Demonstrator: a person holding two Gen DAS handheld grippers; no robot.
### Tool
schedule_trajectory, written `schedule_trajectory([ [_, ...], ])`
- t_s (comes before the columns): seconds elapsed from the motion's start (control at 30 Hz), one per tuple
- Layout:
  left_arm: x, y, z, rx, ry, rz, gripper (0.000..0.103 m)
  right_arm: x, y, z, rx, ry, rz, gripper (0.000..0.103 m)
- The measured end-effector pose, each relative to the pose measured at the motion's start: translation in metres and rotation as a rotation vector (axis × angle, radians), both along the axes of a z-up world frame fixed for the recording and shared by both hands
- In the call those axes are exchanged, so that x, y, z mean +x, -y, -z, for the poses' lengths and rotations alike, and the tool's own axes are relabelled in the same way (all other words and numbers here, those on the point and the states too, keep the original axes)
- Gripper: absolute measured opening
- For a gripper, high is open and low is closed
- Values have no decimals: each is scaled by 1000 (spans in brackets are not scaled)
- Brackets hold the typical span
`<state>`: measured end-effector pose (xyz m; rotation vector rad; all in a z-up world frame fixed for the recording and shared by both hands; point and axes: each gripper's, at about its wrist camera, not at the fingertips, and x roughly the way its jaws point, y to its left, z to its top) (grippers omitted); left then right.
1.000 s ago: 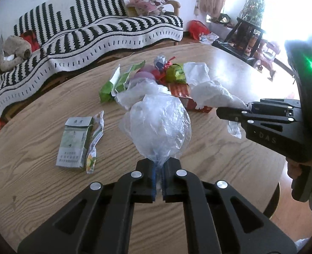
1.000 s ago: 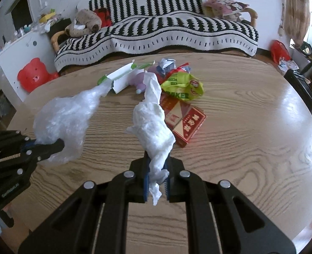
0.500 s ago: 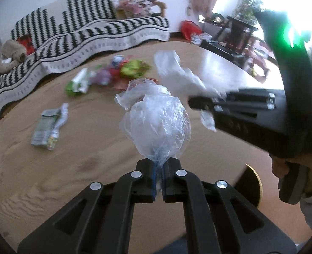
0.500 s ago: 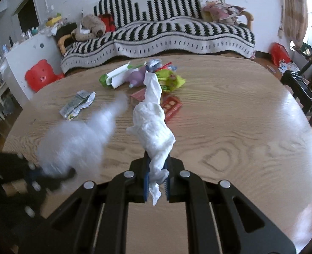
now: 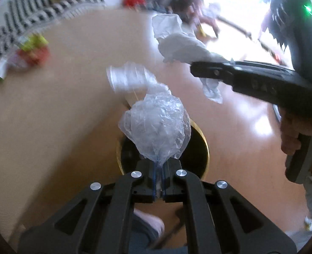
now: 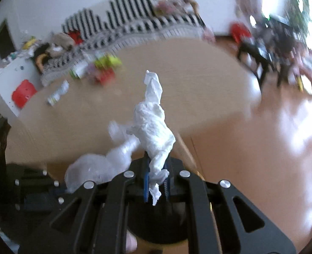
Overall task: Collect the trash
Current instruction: 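Open both grippers over the bin to release the items, then move both grippers back over the table toward the remaining trash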
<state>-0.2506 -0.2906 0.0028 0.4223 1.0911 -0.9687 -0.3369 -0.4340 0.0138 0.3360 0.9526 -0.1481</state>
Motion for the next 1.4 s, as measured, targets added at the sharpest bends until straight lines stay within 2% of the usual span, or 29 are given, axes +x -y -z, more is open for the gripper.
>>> schedule_trajectory([
  [0.07, -5, 9, 24, 51, -57, 43, 2, -18, 6, 39, 54, -74, 32, 12],
  [0.17, -7, 21, 54, 110, -93, 75, 2, -29, 8, 87, 113, -162, 64, 12],
  [0.33, -3, 40, 90, 175, -142, 96, 2, -32, 12, 136, 170, -260, 80, 12],
  [0.5, -1, 47, 107, 211, -169, 113, 2, -26, 17, 154, 196, -305, 96, 12],
  [0.77, 7, 55, 118, 224, -190, 124, 3, -19, 29, 157, 242, -327, 123, 12],
  [0.8, 6, 54, 116, 216, -191, 124, 5, -21, 31, 155, 246, -324, 127, 12],
  [0.87, 6, 52, 113, 224, -188, 109, 32, -26, 36, 143, 233, -300, 141, 37],
  [0.9, 8, 48, 109, 227, -179, 82, 77, -29, 38, 135, 228, -277, 147, 72],
  [0.93, 9, 44, 102, 205, -162, 54, 94, -33, 41, 126, 231, -250, 156, 95],
  [1.0, 9, 37, 91, 157, -164, 39, 94, -42, 49, 104, 251, -194, 162, 96],
  [1.07, 7, 32, 81, 142, -156, 28, 94, -48, 56, 81, 235, -142, 164, 96],
  [1.13, 2, 27, 66, 120, -129, 39, 94, -50, 60, 58, 200, -86, 179, 96],
  [1.2, -7, 19, 40, 69, -90, 63, 94, -48, 61, 23, 146, 21, 194, 96],
  [1.27, -8, 9, 10, -5, -20, 61, 94, -36, 55, -10, 89, 131, 180, 96],
  [1.33, 2, -10, -21, -76, 87, 13, 94, -16, 47, -27, 52, 170, 145, 96],
  [1.37, 11, -20, -32, -86, 132, -36, 94, 4, 35, -32, 24, 175, 102, 96],
  [1.4, 28, -39, -45, -95, 179, -126, 94, 18, 27, -35, 6, 173, 70, 96],
])
